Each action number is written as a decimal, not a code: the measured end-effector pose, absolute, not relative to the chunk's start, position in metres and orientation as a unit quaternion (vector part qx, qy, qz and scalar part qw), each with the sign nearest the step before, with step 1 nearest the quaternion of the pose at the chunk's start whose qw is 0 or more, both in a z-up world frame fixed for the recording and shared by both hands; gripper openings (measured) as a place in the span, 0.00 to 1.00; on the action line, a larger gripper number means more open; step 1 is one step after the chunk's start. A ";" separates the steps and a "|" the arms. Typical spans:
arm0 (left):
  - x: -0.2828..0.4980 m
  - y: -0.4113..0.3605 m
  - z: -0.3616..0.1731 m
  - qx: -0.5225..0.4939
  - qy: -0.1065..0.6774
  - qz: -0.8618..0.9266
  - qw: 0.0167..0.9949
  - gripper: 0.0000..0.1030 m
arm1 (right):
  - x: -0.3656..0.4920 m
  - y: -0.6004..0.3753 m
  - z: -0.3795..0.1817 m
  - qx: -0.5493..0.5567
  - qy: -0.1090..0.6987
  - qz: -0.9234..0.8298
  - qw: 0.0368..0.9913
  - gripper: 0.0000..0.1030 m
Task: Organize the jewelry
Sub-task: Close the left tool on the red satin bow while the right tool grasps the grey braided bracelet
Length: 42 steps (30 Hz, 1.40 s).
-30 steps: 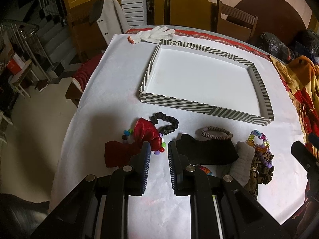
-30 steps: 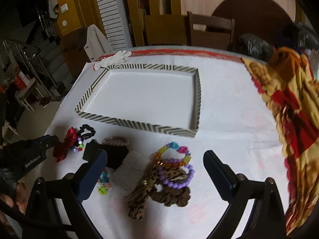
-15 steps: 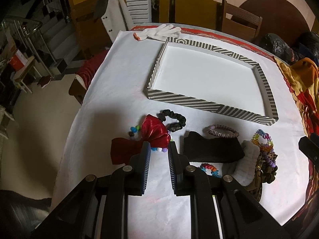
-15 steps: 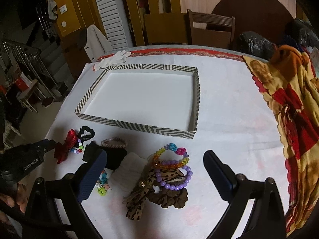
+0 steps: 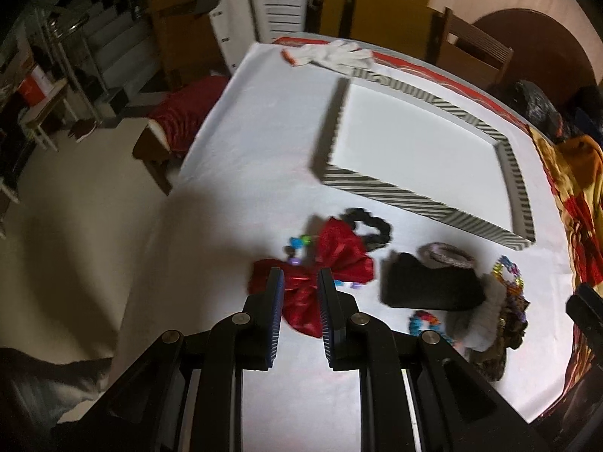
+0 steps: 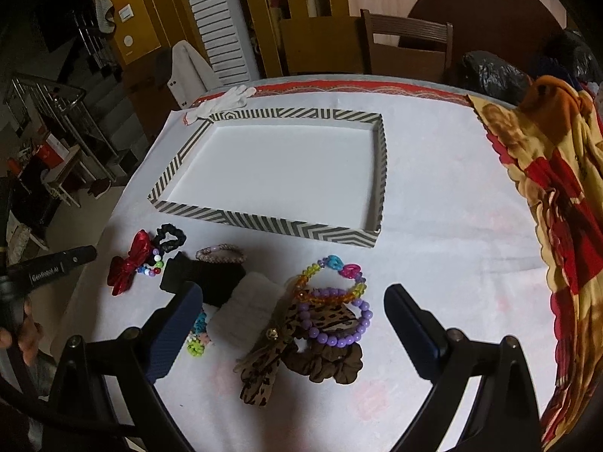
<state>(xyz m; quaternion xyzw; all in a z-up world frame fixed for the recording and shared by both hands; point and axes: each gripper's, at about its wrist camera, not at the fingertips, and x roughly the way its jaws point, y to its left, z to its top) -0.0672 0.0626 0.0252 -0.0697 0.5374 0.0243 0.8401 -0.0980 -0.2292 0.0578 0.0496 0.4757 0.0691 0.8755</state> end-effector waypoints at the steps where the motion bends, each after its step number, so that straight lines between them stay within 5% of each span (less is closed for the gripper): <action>1: -0.067 0.066 0.023 -0.076 0.540 0.023 0.838 0.15 | -0.098 -0.230 0.058 0.051 0.476 0.069 0.875 0.96; 28: -0.054 0.049 -0.012 -0.041 0.573 -0.055 0.816 0.16 | -0.082 -0.203 0.048 0.045 0.488 0.145 0.860 0.87; 42: -0.043 0.052 -0.030 -0.050 0.592 -0.089 0.800 0.16 | -0.050 -0.146 0.015 -0.044 0.490 0.245 0.835 0.79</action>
